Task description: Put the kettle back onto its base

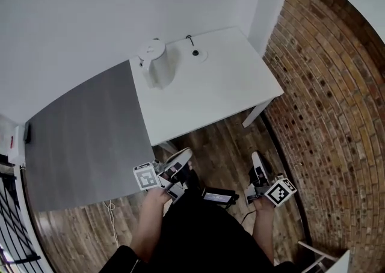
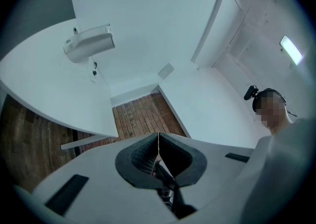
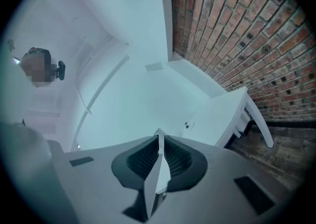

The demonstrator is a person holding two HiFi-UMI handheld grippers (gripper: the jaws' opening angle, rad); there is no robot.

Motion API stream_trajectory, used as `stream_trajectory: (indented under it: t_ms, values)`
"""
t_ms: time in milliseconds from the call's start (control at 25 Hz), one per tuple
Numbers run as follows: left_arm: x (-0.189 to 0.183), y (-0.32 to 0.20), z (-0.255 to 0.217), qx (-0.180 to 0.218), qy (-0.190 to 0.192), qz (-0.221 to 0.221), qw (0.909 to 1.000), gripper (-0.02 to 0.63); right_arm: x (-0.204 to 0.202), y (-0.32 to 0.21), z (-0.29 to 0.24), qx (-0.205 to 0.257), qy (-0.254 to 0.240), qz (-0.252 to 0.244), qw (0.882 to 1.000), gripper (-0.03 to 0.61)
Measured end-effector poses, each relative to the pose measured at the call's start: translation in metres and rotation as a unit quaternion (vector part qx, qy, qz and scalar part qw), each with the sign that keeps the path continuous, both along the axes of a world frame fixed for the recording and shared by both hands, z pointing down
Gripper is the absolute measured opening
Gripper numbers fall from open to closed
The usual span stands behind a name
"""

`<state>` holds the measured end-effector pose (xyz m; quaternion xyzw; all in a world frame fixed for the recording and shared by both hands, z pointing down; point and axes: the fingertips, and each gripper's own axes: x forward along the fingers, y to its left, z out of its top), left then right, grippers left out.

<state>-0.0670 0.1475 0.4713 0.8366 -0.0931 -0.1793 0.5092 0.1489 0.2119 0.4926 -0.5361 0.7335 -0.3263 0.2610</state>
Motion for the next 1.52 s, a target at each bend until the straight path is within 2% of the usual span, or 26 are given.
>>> stream_trajectory:
  t_ms: [200, 360, 680, 800, 880, 1040, 1280, 1520]
  values:
    - [0.018, -0.052, -0.008, 0.008, 0.032, 0.007, 0.9994, 0.017, 0.014, -0.056, -0.015, 0.002, 0.027, -0.006, 1.000, 0.020]
    - [0.020, -0.088, -0.010, 0.006, 0.044, 0.001, 0.9990, 0.017, 0.007, -0.099, -0.022, 0.000, 0.037, -0.025, 0.999, 0.020]
    - [0.005, -0.137, -0.001, -0.002, 0.031, -0.021, 0.9993, 0.017, -0.011, -0.153, -0.014, -0.021, 0.045, -0.048, 0.998, 0.028]
    - [0.001, -0.145, 0.002, -0.006, 0.021, -0.039, 0.9990, 0.017, -0.016, -0.171, -0.009, -0.023, 0.033, -0.068, 0.997, 0.081]
    - [0.004, -0.151, 0.003, -0.005, 0.014, -0.053, 0.9985, 0.017, -0.014, -0.187, -0.008, -0.021, 0.018, -0.085, 0.996, 0.089]
    - [0.016, -0.168, 0.004, -0.001, -0.007, -0.093, 0.9956, 0.017, 0.000, -0.216, -0.003, -0.017, -0.008, -0.125, 0.992, 0.089]
    - [0.063, -0.184, -0.015, 0.025, -0.038, -0.139, 0.9892, 0.017, 0.057, -0.260, -0.013, 0.010, -0.044, -0.166, 0.985, 0.089]
    - [0.089, -0.188, -0.016, 0.030, -0.047, -0.194, 0.9794, 0.018, 0.089, -0.277, -0.009, 0.023, -0.068, -0.212, 0.975, 0.089]
